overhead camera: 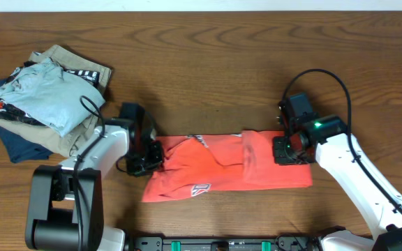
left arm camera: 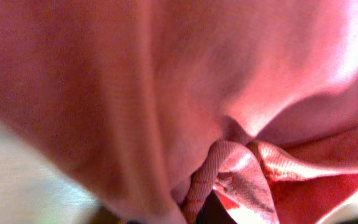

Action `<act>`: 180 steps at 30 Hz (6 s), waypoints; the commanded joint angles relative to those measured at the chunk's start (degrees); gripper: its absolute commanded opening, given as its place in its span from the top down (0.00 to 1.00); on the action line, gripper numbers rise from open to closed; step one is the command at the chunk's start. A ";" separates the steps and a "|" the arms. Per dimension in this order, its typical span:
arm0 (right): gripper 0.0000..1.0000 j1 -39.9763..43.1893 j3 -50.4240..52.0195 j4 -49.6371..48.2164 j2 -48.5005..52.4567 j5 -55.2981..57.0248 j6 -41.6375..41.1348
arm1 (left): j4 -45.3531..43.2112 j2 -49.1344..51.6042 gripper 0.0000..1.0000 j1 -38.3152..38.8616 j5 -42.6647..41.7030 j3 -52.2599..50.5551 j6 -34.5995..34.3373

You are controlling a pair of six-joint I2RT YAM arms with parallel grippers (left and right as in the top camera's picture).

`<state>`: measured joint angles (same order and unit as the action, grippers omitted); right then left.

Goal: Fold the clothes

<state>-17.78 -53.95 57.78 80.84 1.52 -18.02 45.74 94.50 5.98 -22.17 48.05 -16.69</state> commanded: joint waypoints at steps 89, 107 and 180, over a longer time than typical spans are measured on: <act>0.88 -28.83 -0.59 -7.80 5.60 8.76 -11.76 | 25.86 -4.24 0.32 -4.57 15.32 32.68 -6.01; 0.52 -27.58 -2.16 -13.16 0.00 1.84 -10.84 | 27.34 -4.24 0.32 -4.50 15.04 32.63 -6.01; 0.63 -12.07 -2.08 -3.80 12.70 16.28 -20.48 | -5.49 6.93 0.27 31.87 0.17 14.95 7.65</act>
<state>-31.07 -55.57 54.15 93.51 15.31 -38.92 40.40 98.87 37.71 -21.08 63.18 -10.20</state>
